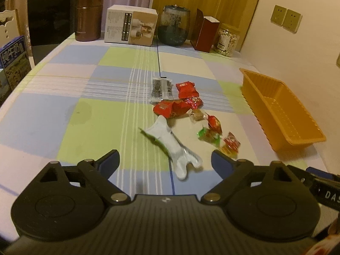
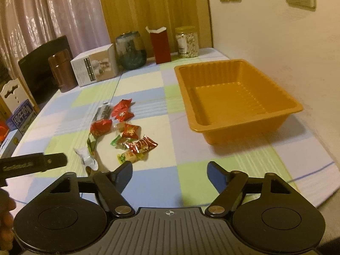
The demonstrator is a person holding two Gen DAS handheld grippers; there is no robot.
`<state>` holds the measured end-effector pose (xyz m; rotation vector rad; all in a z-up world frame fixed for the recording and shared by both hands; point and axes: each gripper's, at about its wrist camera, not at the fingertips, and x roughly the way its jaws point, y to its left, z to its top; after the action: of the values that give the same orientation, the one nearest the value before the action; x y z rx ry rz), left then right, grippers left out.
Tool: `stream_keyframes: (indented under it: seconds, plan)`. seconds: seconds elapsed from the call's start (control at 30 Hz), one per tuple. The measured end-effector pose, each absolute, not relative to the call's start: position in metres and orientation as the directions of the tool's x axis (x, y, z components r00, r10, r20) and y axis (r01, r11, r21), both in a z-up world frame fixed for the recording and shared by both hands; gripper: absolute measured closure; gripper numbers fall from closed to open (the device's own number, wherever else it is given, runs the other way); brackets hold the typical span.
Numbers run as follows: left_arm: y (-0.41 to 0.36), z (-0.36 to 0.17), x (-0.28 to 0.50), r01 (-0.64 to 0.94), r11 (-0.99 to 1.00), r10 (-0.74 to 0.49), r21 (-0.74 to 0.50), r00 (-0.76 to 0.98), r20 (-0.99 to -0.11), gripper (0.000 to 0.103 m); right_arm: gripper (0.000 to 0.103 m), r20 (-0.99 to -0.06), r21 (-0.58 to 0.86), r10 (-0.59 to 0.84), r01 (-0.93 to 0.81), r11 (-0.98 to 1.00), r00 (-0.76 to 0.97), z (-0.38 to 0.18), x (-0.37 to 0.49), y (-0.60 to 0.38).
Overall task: Organize snacks
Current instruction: 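Grasp the white-and-green packet with the left tool while the right tool grasps the brown candy bar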
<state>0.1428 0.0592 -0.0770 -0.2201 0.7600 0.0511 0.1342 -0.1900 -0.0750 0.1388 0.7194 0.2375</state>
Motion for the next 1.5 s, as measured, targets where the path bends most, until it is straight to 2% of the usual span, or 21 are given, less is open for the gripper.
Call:
stream_keyframes:
  seconds: [0.17, 0.33, 0.4, 0.53, 0.67, 0.8, 1.03, 1.2, 1.23, 1.27, 1.3, 1.5]
  plan:
    - [0.055, -0.095, 0.171, -0.112, 0.973, -0.061, -0.199, 0.712, -0.700, 0.023, 0.034, -0.654, 0.217, 0.273, -0.171, 0.961, 0.706, -0.088, 0.155, -0.182]
    - [0.051, -0.113, 0.191, -0.108, 0.977, -0.060, -0.185, 0.693, -0.719, 0.040, 0.034, -0.665, 0.234, 0.281, -0.165, 0.958, 0.692, -0.098, 0.170, -0.178]
    - [0.051, -0.118, 0.196, -0.115, 0.978, -0.050, -0.176, 0.686, -0.726, 0.050, 0.035, -0.667, 0.242, 0.289, -0.168, 0.956, 0.686, -0.101, 0.175, -0.177]
    - [0.054, -0.120, 0.198, -0.106, 0.982, -0.041, -0.157, 0.690, -0.722, 0.058, 0.035, -0.666, 0.258, 0.311, -0.182, 0.949, 0.678, -0.104, 0.184, -0.169]
    - [0.057, -0.119, 0.195, -0.085, 0.992, -0.011, -0.098, 0.695, -0.719, 0.071, 0.037, -0.652, 0.283, 0.334, -0.191, 0.940, 0.680, -0.104, 0.194, -0.162]
    - [0.060, -0.119, 0.191, -0.067, 0.996, 0.010, -0.052, 0.700, -0.714, 0.073, 0.043, -0.649, 0.319, 0.366, -0.198, 0.927, 0.667, -0.107, 0.206, -0.155]
    - [0.064, -0.123, 0.189, -0.062, 0.994, -0.025, -0.095, 0.704, -0.710, 0.074, 0.054, -0.672, 0.355, 0.366, -0.155, 0.922, 0.643, -0.118, 0.229, -0.145]
    - [0.062, -0.125, 0.189, -0.057, 0.993, -0.032, -0.101, 0.703, -0.710, 0.073, 0.057, -0.693, 0.340, 0.347, -0.137, 0.930, 0.632, -0.125, 0.237, -0.139]
    - [0.062, -0.125, 0.190, -0.057, 0.993, -0.032, -0.101, 0.705, -0.709, 0.073, 0.058, -0.695, 0.329, 0.341, -0.141, 0.934, 0.633, -0.125, 0.237, -0.137]
    - [0.062, -0.125, 0.189, -0.055, 0.994, -0.031, -0.098, 0.705, -0.709, 0.072, 0.066, -0.695, 0.329, 0.343, -0.144, 0.933, 0.633, -0.125, 0.236, -0.137]
    - [0.062, -0.125, 0.189, -0.055, 0.994, -0.025, -0.091, 0.706, -0.707, 0.071, 0.069, -0.694, 0.327, 0.342, -0.146, 0.934, 0.633, -0.126, 0.236, -0.137]
    - [0.060, -0.124, 0.193, -0.043, 0.998, -0.005, -0.052, 0.715, -0.699, 0.070, 0.074, -0.683, 0.297, 0.322, -0.153, 0.943, 0.655, -0.125, 0.235, -0.136]
